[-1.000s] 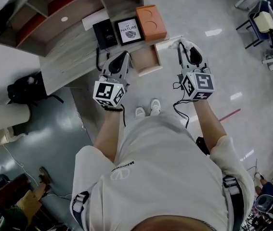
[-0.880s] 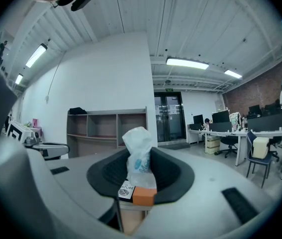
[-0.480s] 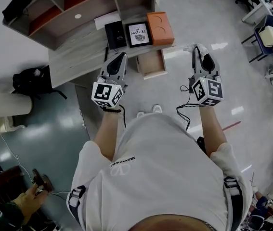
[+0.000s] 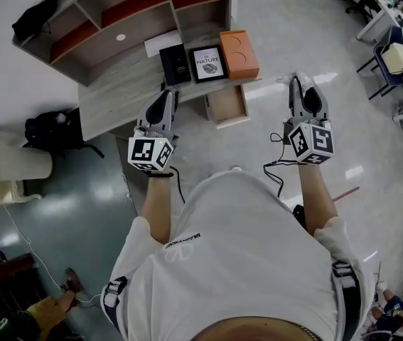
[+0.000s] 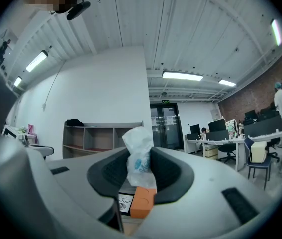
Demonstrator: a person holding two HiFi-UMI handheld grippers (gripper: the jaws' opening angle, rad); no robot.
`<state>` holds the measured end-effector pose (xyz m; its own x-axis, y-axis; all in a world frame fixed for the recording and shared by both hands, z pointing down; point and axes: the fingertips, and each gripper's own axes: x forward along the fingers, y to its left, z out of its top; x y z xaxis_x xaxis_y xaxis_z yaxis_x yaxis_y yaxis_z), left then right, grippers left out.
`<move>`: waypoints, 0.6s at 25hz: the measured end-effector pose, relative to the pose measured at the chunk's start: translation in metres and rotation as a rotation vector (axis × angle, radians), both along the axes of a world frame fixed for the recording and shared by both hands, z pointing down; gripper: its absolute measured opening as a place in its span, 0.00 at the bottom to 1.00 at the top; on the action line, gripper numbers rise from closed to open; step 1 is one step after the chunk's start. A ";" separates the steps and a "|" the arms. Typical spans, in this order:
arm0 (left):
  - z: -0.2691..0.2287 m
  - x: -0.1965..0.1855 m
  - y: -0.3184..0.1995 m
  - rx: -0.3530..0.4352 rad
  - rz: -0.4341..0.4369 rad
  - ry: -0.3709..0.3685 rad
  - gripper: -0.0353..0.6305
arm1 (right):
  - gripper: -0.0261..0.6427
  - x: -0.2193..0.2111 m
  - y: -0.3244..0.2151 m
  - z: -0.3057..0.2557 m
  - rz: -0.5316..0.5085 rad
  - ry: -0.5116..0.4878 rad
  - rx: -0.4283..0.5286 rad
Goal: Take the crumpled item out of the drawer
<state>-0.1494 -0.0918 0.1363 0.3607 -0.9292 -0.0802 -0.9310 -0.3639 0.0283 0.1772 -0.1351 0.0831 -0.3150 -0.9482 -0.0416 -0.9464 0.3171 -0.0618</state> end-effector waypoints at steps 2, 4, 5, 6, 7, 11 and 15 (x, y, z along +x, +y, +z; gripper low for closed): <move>0.001 -0.003 0.000 0.000 -0.005 0.000 0.05 | 0.21 -0.002 0.001 -0.003 -0.002 -0.002 0.007; 0.003 -0.005 0.001 -0.003 -0.006 0.003 0.05 | 0.21 -0.004 0.002 -0.007 -0.001 -0.009 0.018; 0.003 -0.006 0.001 -0.005 -0.007 0.005 0.05 | 0.21 -0.004 0.002 -0.008 0.000 -0.013 0.023; 0.003 -0.007 0.002 -0.005 -0.008 0.008 0.05 | 0.21 -0.004 0.002 -0.010 0.001 -0.015 0.026; 0.003 -0.008 0.002 -0.005 -0.009 0.010 0.05 | 0.21 -0.004 0.002 -0.011 0.002 -0.017 0.027; 0.003 -0.011 0.000 -0.006 -0.012 0.012 0.05 | 0.21 -0.001 0.000 -0.012 0.015 -0.016 0.019; 0.003 -0.015 0.000 -0.007 -0.013 0.012 0.05 | 0.21 -0.002 0.001 -0.013 0.023 -0.013 0.022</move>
